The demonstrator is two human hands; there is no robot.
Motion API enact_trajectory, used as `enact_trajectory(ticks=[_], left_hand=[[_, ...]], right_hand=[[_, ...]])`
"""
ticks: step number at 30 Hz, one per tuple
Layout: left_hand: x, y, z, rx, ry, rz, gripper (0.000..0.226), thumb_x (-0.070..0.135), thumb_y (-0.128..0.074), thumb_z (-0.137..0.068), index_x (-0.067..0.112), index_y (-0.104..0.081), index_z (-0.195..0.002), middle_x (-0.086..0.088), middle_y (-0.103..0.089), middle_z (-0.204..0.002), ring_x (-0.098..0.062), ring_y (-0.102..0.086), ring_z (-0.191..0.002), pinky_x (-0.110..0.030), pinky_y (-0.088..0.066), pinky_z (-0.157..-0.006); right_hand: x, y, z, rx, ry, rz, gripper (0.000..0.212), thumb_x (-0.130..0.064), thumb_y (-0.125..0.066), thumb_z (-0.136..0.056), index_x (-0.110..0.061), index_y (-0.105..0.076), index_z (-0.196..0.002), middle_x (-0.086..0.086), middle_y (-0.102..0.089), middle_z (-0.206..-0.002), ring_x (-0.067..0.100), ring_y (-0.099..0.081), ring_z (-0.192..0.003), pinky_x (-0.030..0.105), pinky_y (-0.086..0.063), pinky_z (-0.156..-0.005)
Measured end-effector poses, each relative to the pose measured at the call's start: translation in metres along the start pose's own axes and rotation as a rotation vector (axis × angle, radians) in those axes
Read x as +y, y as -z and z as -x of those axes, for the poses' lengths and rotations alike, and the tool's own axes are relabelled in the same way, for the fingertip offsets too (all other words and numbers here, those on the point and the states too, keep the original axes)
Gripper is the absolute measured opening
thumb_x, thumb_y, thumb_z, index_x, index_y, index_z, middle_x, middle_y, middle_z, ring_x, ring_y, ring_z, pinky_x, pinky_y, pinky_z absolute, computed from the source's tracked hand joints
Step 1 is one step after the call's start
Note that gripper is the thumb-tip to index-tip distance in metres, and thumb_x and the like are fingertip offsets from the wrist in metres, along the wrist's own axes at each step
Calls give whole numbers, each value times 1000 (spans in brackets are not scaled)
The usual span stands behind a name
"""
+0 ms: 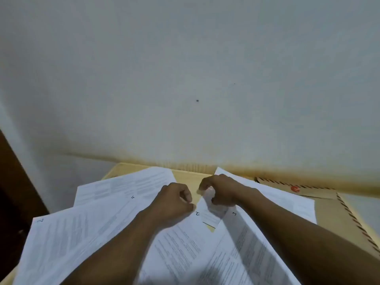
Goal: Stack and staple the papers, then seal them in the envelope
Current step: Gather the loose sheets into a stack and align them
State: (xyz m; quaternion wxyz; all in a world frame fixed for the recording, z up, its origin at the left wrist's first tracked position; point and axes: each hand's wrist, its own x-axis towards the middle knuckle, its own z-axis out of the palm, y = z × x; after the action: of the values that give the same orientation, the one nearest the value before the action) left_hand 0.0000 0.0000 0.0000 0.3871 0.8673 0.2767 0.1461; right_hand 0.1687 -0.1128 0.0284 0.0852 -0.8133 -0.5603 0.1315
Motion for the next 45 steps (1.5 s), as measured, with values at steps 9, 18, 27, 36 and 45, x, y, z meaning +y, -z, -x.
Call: enact_trajectory(ticks=[9,18,27,36,45], left_hand=[[-2,-5,-25,-94,13,-29,30,27,-93,-64,16,-69,-78,-5,-75,-87,-3,-56,-60,-23,-45,-61],[5,-5,-23,-80,25,-81,25,28,-89,-66,19,-69,-77,0,-75,-84,-18,-68,-79,-39,-56,-78],[10,-8,-24,-50,50,-39,19,26,-88,-69,23,-69,-73,4,-74,-84,-17,-70,-86,-35,-56,-78],[52,20,-31,74,-38,30,20,21,-87,-76,26,-68,-75,9,-71,-96,-5,-57,-67,-21,-43,-66],[141,80,-15,390,-237,86,20,6,-75,-86,26,-73,-85,13,-67,-91,-5,-63,-69,-15,-47,-60]], right_hand=[[4,6,-30,-92,57,90,58,-10,-70,-75,-34,-58,-126,-17,-60,-104,10,-52,-99,32,-49,-82],[0,9,-37,-81,108,217,51,-9,-71,-79,-32,-59,-123,-1,-61,-115,23,-60,-101,33,-47,-71],[-2,23,-33,85,177,375,51,0,-55,-84,-33,-58,-123,-9,-68,-108,16,-59,-107,36,-28,-86],[-21,90,-6,340,238,409,41,0,-57,-89,-27,-64,-119,-6,-69,-109,15,-64,-99,34,-43,-91],[-54,184,48,628,200,136,37,0,-53,-91,-26,-66,-113,-7,-63,-95,15,-59,-87,36,-54,-76]])
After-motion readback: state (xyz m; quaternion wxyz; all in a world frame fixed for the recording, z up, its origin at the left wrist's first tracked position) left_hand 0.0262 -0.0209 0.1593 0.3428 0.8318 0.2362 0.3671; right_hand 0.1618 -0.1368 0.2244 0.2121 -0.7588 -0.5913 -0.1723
